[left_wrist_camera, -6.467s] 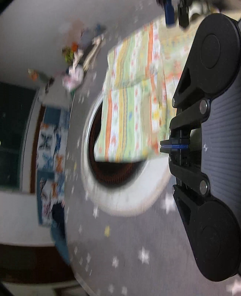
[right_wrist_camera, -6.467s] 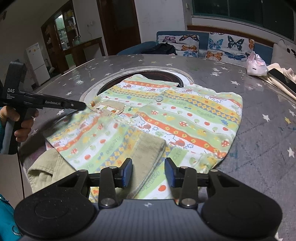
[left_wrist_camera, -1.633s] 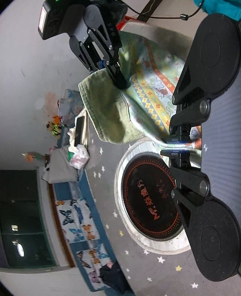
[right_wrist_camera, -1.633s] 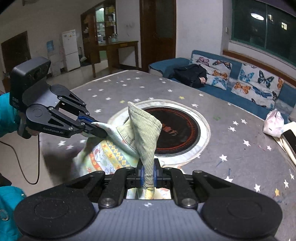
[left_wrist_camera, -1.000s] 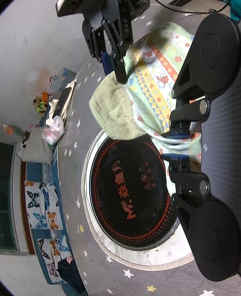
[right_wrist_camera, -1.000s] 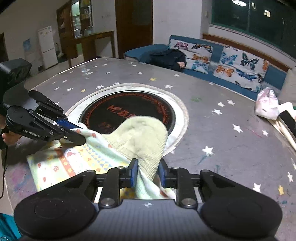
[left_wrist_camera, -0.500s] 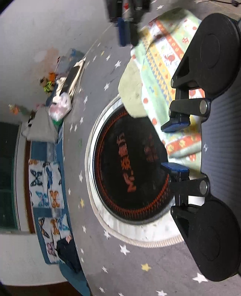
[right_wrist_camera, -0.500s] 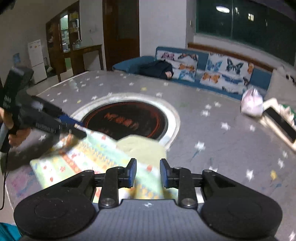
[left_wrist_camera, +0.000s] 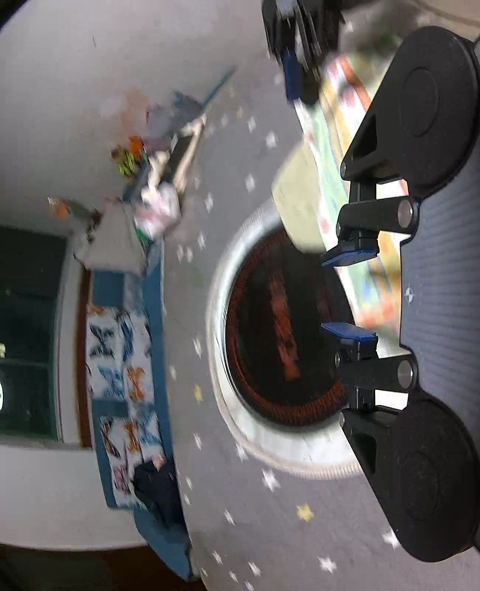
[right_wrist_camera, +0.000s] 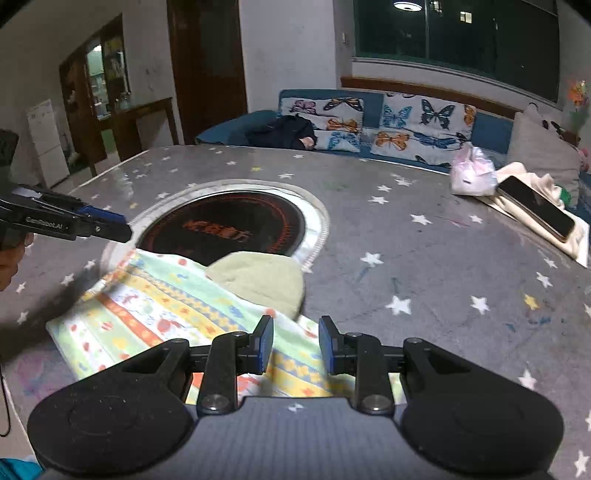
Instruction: Fold clothes
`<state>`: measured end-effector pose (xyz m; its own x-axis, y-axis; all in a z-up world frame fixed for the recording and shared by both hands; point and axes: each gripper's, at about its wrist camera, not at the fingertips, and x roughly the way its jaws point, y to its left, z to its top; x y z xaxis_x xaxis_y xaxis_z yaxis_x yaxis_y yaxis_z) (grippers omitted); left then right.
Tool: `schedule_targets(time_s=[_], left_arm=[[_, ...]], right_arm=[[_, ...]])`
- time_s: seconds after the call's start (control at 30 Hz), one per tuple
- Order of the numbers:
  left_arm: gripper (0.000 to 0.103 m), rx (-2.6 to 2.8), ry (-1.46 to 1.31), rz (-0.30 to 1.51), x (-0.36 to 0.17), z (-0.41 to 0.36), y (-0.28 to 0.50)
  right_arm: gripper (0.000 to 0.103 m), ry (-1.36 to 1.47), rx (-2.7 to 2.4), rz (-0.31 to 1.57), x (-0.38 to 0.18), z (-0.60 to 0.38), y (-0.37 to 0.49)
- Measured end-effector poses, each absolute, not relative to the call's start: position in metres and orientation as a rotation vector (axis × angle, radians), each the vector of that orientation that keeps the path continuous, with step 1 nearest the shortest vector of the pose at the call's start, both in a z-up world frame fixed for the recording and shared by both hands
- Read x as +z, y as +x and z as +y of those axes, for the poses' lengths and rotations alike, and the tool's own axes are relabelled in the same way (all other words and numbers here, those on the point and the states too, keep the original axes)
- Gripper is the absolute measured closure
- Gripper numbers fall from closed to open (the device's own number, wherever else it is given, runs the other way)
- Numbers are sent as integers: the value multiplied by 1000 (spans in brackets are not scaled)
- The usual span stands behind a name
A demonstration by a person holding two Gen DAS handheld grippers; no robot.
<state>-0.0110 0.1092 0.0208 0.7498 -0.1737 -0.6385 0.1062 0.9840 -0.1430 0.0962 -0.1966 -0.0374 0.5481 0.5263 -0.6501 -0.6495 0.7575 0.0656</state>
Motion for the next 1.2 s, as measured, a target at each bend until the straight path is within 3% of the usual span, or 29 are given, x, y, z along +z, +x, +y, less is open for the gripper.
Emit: schedule_targets(time_s=[0.23, 0.67, 1.2], left_arm=[[67, -246, -106, 758, 6, 67, 6], [67, -181, -162, 823, -19, 74, 26], [65, -244, -93, 771, -3, 50, -23]], right_arm=[[77, -203, 692, 747, -55, -188, 101], [77, -230, 747, 718, -54, -158, 104], [76, -276, 847, 699, -45, -152, 60]])
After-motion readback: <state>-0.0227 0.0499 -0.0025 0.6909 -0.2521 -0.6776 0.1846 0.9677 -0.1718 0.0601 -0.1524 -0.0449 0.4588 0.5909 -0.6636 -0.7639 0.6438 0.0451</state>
